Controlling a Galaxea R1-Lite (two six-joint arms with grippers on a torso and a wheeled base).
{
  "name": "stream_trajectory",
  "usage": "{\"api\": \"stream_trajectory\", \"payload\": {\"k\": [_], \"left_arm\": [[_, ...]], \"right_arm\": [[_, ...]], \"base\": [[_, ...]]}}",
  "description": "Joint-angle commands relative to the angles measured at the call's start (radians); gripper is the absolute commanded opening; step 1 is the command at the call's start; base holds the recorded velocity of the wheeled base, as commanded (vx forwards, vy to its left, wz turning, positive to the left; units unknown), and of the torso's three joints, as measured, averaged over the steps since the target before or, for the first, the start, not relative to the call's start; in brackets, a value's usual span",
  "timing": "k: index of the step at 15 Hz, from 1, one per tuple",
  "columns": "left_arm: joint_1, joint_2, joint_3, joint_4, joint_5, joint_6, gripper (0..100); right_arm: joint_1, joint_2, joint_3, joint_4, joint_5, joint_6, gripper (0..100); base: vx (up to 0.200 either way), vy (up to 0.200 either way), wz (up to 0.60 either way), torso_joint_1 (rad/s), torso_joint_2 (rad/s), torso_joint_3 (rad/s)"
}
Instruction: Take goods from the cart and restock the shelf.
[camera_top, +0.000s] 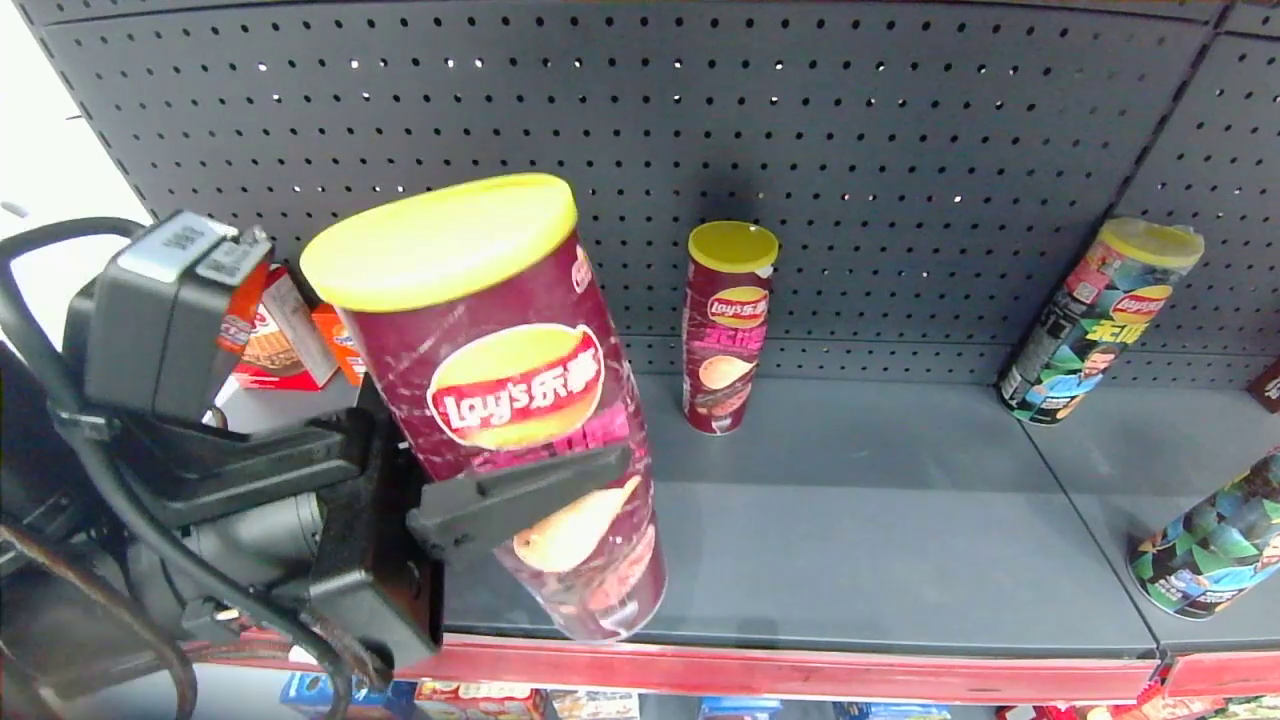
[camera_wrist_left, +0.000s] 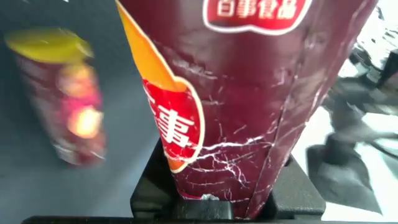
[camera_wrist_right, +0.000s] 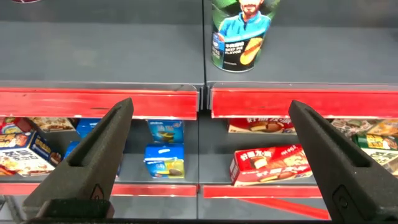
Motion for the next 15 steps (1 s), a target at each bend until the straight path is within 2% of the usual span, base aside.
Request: {"api": "stream_trajectory", "payload": {"k": [1, 3, 5, 7, 8, 9, 11, 13, 14, 15], "left_arm": [[0.015, 0.045, -0.032, -0.034, 0.003, -0.004, 0], [0.019, 0.048, -0.034, -0.031, 0.018, -0.004, 0], [0.033, 0.048, -0.035, -0.025, 0.061, -0.004, 0], [0.033, 0.043, -0.025, -0.023, 0.057, -0.004, 0], [0.033, 0.045, -0.023, -0.025, 0.055, -0.003, 0], [0.033, 0.045, -0.011, -0.025, 0.055, -0.004, 0], [0.033, 0.046, -0.012, -0.025, 0.055, -0.004, 0], [0.033, 0.045, -0.002, -0.023, 0.055, -0.004, 0], [0.033, 0.045, -0.002, -0.023, 0.055, -0.004, 0], [0.041, 0.046, -0.002, -0.025, 0.055, -0.004, 0]], "right_arm": [[0.001, 0.0, 0.0, 0.0, 0.0, -0.001, 100], [0.001, 0.0, 0.0, 0.001, 0.005, -0.002, 100], [0.001, 0.001, 0.0, 0.001, 0.006, 0.001, 100], [0.001, 0.0, 0.0, 0.001, 0.011, -0.001, 100], [0.009, 0.016, -0.078, 0.003, 0.062, 0.01, 100], [0.013, 0.151, -0.222, 0.012, 0.074, 0.056, 100], [0.027, 0.199, -0.247, 0.02, 0.094, 0.056, 100], [0.091, 0.213, -0.287, 0.03, 0.12, 0.004, 100], [0.094, 0.214, -0.288, 0.03, 0.12, 0.002, 100], [0.131, 0.288, -0.345, 0.052, 0.134, -0.021, 100]], "base": [[0.0, 0.0, 0.0, 0.0, 0.0, 0.0], [0.0, 0.0, 0.0, 0.0, 0.0, 0.0], [0.0, 0.0, 0.0, 0.0, 0.0, 0.0], [0.0, 0.0, 0.0, 0.0, 0.0, 0.0], [0.0, 0.0, 0.0, 0.0, 0.0, 0.0], [0.0, 0.0, 0.0, 0.0, 0.0, 0.0], [0.0, 0.0, 0.0, 0.0, 0.0, 0.0], [0.0, 0.0, 0.0, 0.0, 0.0, 0.0], [0.0, 0.0, 0.0, 0.0, 0.0, 0.0], [0.0, 0.0, 0.0, 0.0, 0.0, 0.0]]}}
